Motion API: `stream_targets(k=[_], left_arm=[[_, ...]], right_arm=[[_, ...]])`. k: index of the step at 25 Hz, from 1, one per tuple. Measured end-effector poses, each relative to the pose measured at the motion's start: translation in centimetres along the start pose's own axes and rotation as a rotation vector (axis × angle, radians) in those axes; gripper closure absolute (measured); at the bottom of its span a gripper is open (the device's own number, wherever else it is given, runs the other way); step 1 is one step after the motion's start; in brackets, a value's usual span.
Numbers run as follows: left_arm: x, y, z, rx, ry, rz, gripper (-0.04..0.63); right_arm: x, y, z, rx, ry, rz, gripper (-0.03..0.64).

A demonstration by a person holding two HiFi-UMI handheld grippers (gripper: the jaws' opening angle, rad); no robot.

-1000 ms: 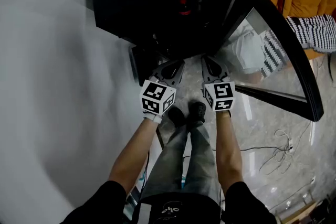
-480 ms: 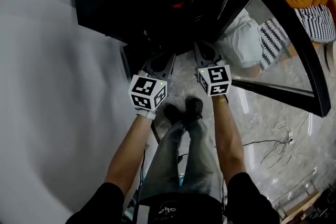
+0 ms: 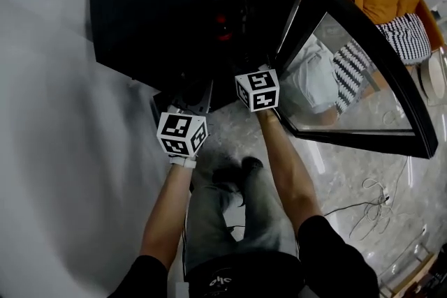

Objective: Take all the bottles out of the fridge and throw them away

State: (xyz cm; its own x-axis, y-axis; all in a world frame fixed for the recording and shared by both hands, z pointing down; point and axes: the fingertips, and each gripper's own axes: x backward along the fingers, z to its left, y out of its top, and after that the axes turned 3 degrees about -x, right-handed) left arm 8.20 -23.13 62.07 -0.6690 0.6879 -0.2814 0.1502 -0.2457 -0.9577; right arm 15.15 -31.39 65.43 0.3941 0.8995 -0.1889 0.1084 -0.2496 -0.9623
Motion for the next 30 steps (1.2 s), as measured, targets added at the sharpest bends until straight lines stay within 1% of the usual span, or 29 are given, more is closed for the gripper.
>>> stream_targets(k=[3, 7, 17, 21, 27, 30], left_arm=[[-1.0, -0.4, 0.8, -0.013, 0.002, -0.015, 0.588], [-2.1, -0.9, 1.8, -0.018, 0.016, -0.031, 0.588], [-4.4, -1.3, 3.7, -0.015, 0.050, -0.075, 0.588], [-4.1, -1.4, 4.0, -0.006, 0.058, -0.085, 0.588], [-2.9, -1.0, 3.8, 0.002, 0.063, -0.075, 0.588], [-1.9, -0.4, 3.0, 0.010, 0.059, -0.062, 0.588]], right_arm=[[-2.4, 0.1, -0.5, 0.005, 0.002, -0.002, 0.345], [-4.7, -0.3, -0.5, 0.038, 0.002, 0.008, 0.320], [-8.5, -0.5, -1.4, 0.055, -0.009, -0.032, 0.313], [-8.3, -0.5, -1.6, 0.091, -0.021, -0.061, 0.310], [-6.2, -0.6, -1.2, 0.045, -0.029, -0.064, 0.311], [-4.3, 0.1, -0.7, 0.031, -0.036, -0.064, 0.311]])
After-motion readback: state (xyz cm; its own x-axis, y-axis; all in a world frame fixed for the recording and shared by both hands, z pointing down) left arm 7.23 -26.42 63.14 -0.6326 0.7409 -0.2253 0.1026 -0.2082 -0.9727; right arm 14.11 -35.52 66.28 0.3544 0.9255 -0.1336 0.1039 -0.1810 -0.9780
